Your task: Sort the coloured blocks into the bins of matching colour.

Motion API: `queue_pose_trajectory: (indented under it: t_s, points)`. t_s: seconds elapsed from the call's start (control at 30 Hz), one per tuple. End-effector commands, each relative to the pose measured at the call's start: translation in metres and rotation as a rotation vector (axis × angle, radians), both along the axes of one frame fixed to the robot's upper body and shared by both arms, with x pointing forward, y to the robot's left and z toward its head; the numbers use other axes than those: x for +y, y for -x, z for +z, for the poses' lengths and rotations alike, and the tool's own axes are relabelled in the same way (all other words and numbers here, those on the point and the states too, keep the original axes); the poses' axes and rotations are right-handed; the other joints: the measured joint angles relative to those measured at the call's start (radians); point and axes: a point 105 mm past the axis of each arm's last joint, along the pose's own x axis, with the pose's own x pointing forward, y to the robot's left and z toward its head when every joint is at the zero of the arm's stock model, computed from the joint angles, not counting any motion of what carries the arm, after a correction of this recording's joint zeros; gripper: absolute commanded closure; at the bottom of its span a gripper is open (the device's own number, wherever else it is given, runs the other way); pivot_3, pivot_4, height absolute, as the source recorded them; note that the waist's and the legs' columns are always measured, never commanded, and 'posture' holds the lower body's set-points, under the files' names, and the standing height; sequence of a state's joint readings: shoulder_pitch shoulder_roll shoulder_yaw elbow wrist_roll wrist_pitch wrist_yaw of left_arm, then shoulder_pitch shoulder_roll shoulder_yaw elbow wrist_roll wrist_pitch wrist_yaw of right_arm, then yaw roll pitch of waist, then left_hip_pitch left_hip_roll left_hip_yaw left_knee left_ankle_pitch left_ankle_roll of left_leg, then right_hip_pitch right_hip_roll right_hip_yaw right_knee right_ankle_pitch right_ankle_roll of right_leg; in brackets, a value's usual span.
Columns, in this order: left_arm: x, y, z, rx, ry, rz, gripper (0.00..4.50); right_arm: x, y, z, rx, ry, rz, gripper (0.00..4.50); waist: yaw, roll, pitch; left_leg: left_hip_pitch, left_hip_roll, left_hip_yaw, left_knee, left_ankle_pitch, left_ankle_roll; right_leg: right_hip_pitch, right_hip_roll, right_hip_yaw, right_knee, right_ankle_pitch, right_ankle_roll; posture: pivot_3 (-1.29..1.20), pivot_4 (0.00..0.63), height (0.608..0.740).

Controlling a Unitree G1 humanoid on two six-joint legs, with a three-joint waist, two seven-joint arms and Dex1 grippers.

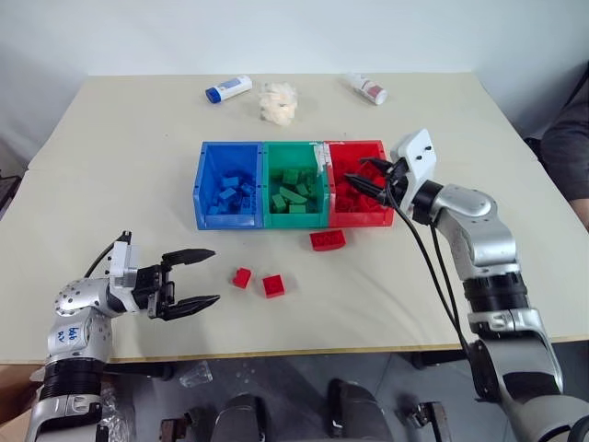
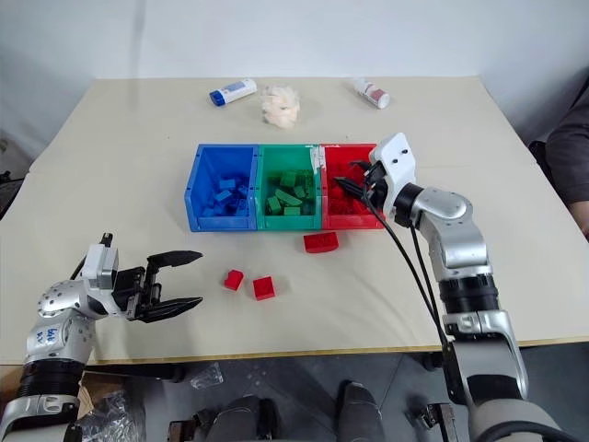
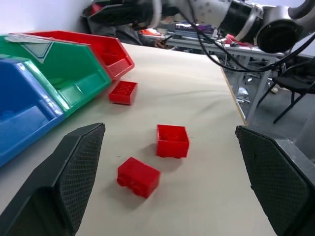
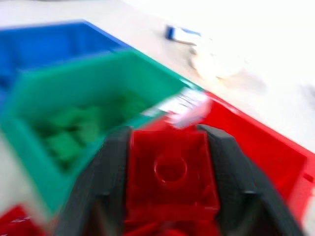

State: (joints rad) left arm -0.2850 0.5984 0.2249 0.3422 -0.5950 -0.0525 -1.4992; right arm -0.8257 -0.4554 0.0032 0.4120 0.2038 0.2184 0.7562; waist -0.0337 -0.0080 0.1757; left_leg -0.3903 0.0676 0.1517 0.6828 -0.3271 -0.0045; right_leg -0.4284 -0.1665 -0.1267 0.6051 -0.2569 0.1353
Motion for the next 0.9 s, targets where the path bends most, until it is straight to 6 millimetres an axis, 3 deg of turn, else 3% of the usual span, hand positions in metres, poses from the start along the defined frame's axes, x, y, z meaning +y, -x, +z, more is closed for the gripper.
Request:
queue_pose_trajectory:
  t_s: [0.03,0.13,0.23,0.33,0.57,0.67,0.8,0.9]
  points:
    - [0.0,-0.002,0.003,-0.027,-0.003,-0.01,0.0,0.0,-0.005,0.01,-0.058,0.019,0.006,0.96,-0.001,0.0,0.0,0.0,0.0,0.0,0.0,0.0,0.0,0.0,0.0,0.0,0.0,0.0,0.0,0.0,0.15,0.74]
    - [0.001,-0.003,0.003,-0.029,-0.003,-0.01,0.0,-0.004,-0.003,0.014,-0.08,0.022,0.009,0.03,-0.007,0.0,0.0,0.0,0.0,0.0,0.0,0.0,0.0,0.0,0.0,0.0,0.0,0.0,0.0,0.0,0.15,0.74]
    - [0.001,-0.002,0.003,-0.028,-0.004,-0.009,0.0,-0.01,0.007,0.014,-0.102,0.047,0.03,0.03,-0.013,0.0,0.0,0.0,0.0,0.0,0.0,0.0,0.0,0.0,0.0,0.0,0.001,0.0,0.0,0.0,0.15,0.74]
    - [0.002,-0.001,0.002,-0.024,-0.005,-0.007,0.0,-0.02,0.033,0.007,-0.114,0.103,0.106,0.03,-0.006,0.0,0.0,0.0,0.0,-0.001,0.0,0.0,0.0,0.0,0.0,0.0,0.0,0.0,0.0,0.0,0.15,0.74]
    - [0.005,0.004,-0.003,-0.013,-0.005,-0.007,0.0,-0.063,0.1,-0.015,0.01,0.167,0.184,0.03,0.006,0.0,0.0,0.0,0.0,0.0,0.0,0.0,0.0,0.0,0.0,0.0,-0.001,0.0,0.0,0.0,0.15,0.74]
    - [0.006,0.006,-0.004,-0.009,-0.006,-0.007,0.0,-0.092,0.131,-0.027,0.106,0.221,0.164,0.03,0.007,0.0,0.0,0.001,0.0,-0.001,0.0,0.0,0.0,0.001,0.0,0.001,-0.001,0.0,0.0,0.0,0.15,0.74]
    - [0.008,0.006,-0.004,-0.005,-0.01,-0.008,0.0,-0.11,0.153,-0.029,0.172,0.227,0.123,0.03,0.005,0.0,0.0,0.001,0.0,-0.001,0.001,0.0,0.0,0.002,0.0,0.001,-0.001,0.0,0.0,0.0,0.15,0.74]
    - [0.009,0.004,-0.003,-0.005,-0.014,-0.009,0.0,-0.109,0.159,-0.034,0.2,0.229,0.117,0.03,0.004,0.0,0.0,0.002,0.001,-0.001,0.001,0.0,0.0,0.002,0.0,0.001,0.0,0.0,0.0,0.0,0.15,0.74]
